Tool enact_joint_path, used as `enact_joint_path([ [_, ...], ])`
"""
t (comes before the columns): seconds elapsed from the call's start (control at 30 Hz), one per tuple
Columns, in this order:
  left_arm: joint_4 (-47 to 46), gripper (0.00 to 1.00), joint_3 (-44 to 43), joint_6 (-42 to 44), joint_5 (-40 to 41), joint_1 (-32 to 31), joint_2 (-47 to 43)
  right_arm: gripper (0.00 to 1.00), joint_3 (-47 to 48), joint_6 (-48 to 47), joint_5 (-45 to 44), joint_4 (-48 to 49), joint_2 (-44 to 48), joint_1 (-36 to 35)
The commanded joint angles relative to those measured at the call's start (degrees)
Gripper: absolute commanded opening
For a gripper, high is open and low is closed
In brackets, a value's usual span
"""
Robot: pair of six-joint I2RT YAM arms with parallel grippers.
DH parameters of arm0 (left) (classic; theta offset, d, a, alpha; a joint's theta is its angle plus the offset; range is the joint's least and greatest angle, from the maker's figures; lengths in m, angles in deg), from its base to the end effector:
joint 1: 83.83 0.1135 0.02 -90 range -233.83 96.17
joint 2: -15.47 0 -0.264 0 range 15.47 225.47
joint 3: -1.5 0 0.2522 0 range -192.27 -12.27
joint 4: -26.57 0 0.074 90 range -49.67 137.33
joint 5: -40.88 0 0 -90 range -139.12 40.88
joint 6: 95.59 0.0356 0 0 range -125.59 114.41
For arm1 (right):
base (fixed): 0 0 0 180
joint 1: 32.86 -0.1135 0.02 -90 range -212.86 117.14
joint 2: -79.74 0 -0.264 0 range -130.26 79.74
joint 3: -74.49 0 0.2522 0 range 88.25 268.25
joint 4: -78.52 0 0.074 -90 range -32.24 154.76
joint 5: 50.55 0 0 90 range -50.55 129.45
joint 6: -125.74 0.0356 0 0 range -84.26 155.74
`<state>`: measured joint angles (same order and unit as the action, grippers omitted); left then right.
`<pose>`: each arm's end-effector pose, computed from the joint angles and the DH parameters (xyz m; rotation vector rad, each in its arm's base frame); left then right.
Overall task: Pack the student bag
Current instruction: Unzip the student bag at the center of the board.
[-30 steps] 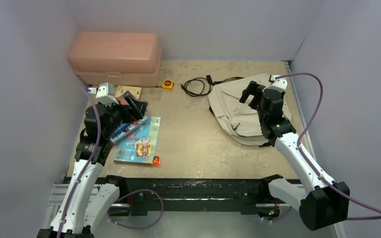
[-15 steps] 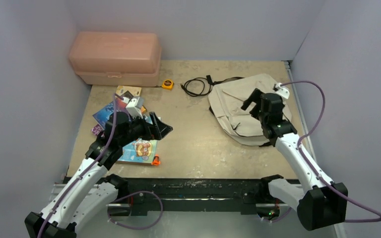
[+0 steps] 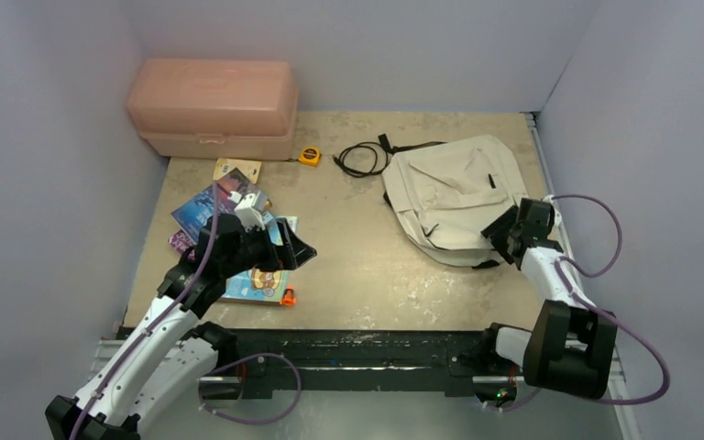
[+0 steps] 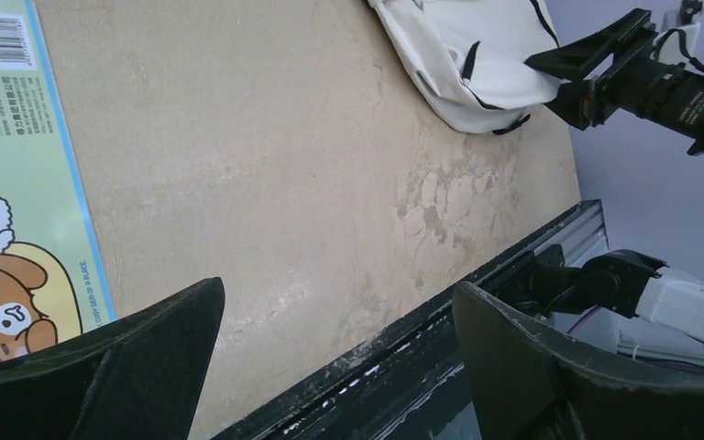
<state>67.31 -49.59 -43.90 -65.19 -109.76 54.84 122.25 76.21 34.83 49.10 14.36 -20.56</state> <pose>0.1373 -0.0777 0.2797 -0.0554 2.2050 -0.9509 0.2192 -0.0507 0.1970 1.0972 2.1262 0.1355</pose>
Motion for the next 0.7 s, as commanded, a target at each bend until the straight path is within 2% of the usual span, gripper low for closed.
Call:
enact_joint_path([
  [0.0, -6.3, 0.93, 2.5, -5.1, -3.7, -0.9, 1.0, 0.42, -1.5, -7.3, 17.8, 9.4, -3.6, -0.3],
  [0.03, -8.8, 0.92, 3.4, -7.2, -4.8, -1.3, 1.7, 0.11, -1.7, -7.7, 19.5, 10.1, -4.4, -0.6],
  [0.07, -11.9, 0.91, 4.4, -9.5, -5.9, -1.8, 2.8, 0.0, -1.6, -8.1, 20.3, 9.6, -4.6, -1.3],
  [0.17, -22.7, 0.9, 8.3, -18.5, -8.1, -4.6, 7.0, 0.0, -0.6, -9.5, 18.1, 6.5, -3.0, -9.4],
  [0.27, -34.9, 0.9, 9.8, -25.9, -6.0, -9.0, 12.6, 0.0, -0.9, -8.7, 16.7, 4.7, 0.4, -18.7],
  [0.33, -35.9, 0.9, 7.7, -28.2, -3.9, -11.3, 17.9, 0.0, -3.0, -7.3, 17.3, 5.1, 3.7, -21.5],
  [0.5, -38.7, 0.88, 0.0, -30.9, -6.1, -11.7, 29.3, 0.0, -7.3, -6.6, 19.1, 6.7, 8.0, -23.4],
  [0.67, -28.4, 0.85, -11.4, -29.0, -12.1, -9.8, 38.4, 0.0, -8.7, -7.0, 22.2, 7.2, 6.6, -24.5],
])
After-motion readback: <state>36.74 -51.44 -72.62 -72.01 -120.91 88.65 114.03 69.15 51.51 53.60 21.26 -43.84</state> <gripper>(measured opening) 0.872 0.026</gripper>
